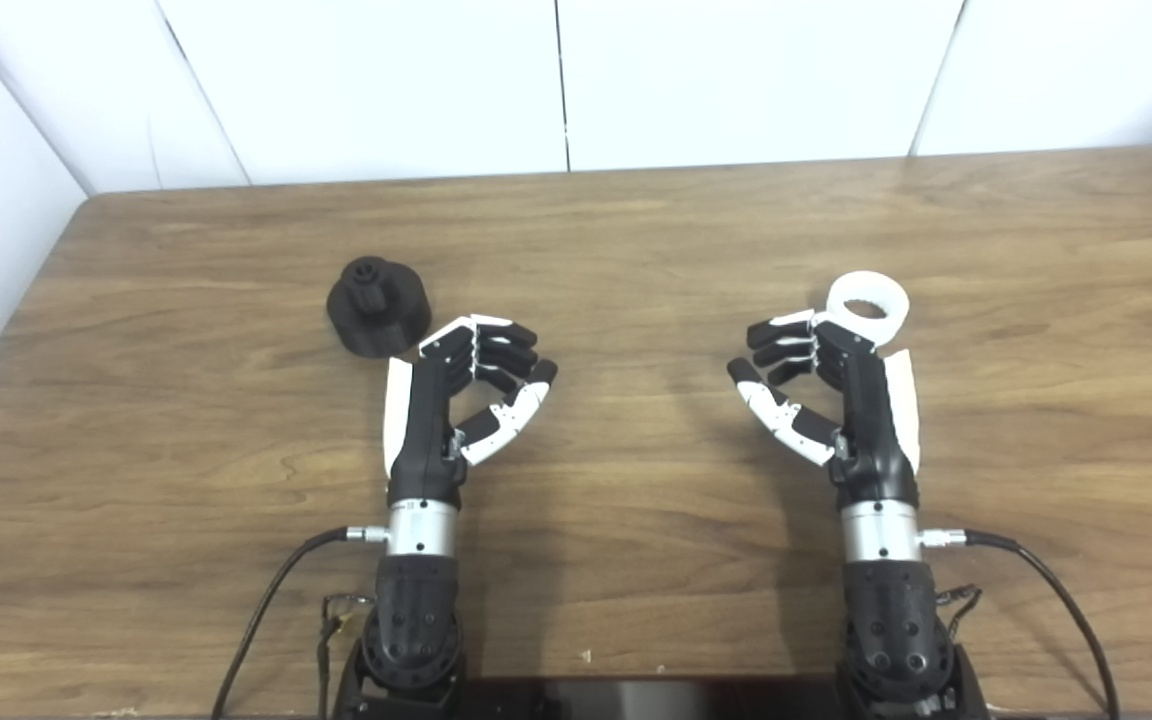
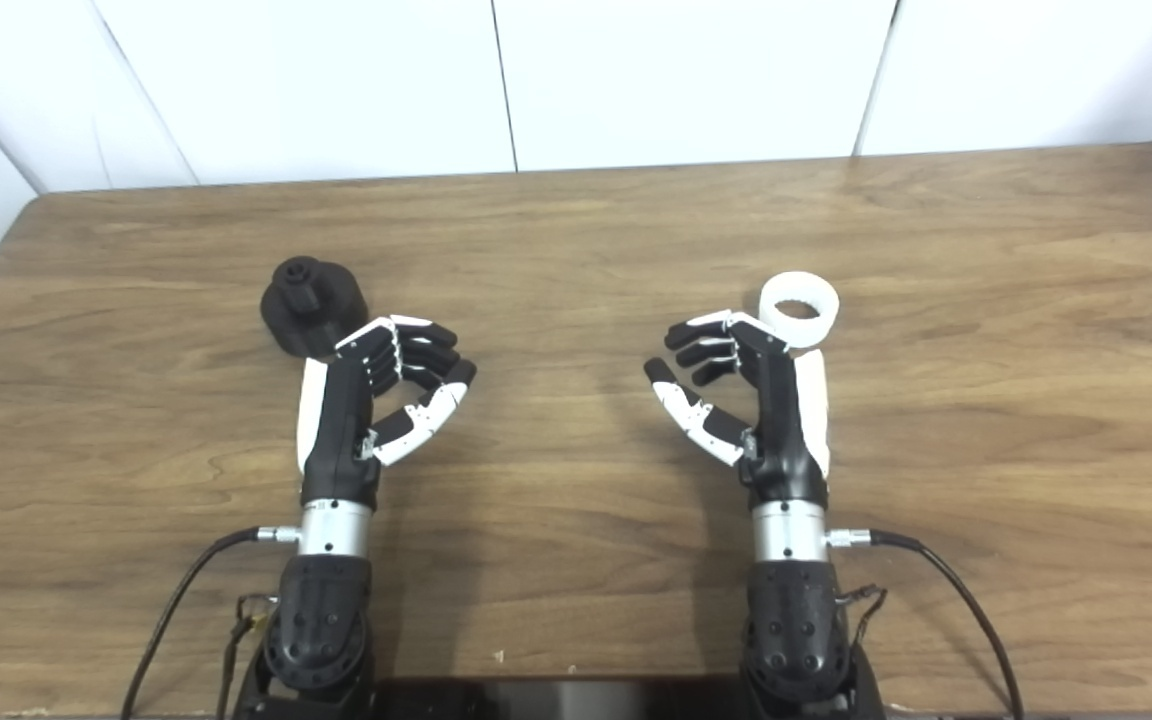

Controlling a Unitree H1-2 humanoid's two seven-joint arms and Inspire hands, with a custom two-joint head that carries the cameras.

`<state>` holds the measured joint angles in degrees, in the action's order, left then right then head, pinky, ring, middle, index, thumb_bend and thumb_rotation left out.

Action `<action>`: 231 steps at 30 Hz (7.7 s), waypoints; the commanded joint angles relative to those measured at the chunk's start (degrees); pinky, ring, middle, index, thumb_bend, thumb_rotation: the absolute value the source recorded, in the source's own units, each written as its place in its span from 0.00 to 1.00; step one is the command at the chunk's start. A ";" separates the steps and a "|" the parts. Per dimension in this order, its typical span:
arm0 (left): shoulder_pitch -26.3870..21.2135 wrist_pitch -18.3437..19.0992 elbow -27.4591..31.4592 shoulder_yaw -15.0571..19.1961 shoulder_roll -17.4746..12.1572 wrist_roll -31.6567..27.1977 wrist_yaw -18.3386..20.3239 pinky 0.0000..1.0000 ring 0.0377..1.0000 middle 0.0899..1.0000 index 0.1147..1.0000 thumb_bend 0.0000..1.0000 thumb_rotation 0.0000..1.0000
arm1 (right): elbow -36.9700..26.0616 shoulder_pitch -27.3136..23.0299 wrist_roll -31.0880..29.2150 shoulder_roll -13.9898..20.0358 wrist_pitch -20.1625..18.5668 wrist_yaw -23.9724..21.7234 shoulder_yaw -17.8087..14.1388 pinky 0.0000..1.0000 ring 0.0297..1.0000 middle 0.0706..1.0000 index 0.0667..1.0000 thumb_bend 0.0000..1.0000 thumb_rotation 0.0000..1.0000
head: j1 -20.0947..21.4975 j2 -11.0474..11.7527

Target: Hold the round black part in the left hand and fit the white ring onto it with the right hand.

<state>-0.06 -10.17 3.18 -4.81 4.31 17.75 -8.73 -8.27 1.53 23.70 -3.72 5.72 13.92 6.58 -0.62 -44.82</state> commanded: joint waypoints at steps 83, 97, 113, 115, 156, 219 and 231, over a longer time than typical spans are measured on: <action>-10.66 12.44 13.47 5.17 -17.28 12.32 5.03 0.81 0.86 0.85 0.81 0.61 0.35 | 4.08 -0.81 -3.75 2.37 6.91 -0.14 -1.80 0.45 0.54 0.58 0.46 0.50 0.15 | -14.01 5.12; -14.86 15.03 13.18 8.65 -23.90 17.11 5.77 0.83 0.92 0.92 0.85 0.62 0.42 | 5.03 -1.17 -4.04 2.64 7.49 -0.40 -1.83 0.45 0.53 0.58 0.46 0.50 0.14 | -14.58 5.74; -19.24 22.09 4.82 4.49 -33.49 27.35 14.78 1.00 1.00 1.00 1.00 1.00 0.63 | 5.62 -1.53 -4.40 2.68 7.89 -0.35 -1.98 0.45 0.53 0.56 0.46 0.50 0.14 | -14.52 6.14; -19.81 22.55 3.47 3.76 -34.31 27.88 15.73 1.00 1.00 1.00 1.00 1.00 0.65 | 5.67 -1.55 -4.36 2.71 7.92 -0.36 -1.99 0.45 0.53 0.56 0.46 0.50 0.14 | -14.52 6.14; -20.13 28.96 -2.68 -5.99 -37.92 34.65 28.87 1.00 1.00 1.00 0.91 1.00 0.67 | 3.52 -0.24 -4.69 2.86 7.56 -0.63 -2.63 0.45 0.53 0.56 0.46 0.50 0.14 | -14.10 4.89; -23.14 22.69 -17.20 -4.31 -28.18 26.34 1.85 1.00 1.00 1.00 0.54 0.89 0.31 | 1.05 0.57 -4.40 3.08 6.21 -1.09 -3.16 0.45 0.53 0.56 0.46 0.50 0.14 | -13.86 3.20; -22.36 21.43 -15.70 -5.26 -28.02 24.92 2.86 1.00 1.00 1.00 0.55 0.92 0.35 | 0.43 0.71 -4.39 3.01 5.40 -1.15 -3.34 0.45 0.53 0.56 0.46 0.50 0.14 | -13.26 2.91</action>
<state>-20.80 12.45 -14.70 -10.09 -22.77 42.57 -5.26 -7.64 1.04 19.14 -1.03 10.43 13.20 3.56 -13.80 -41.84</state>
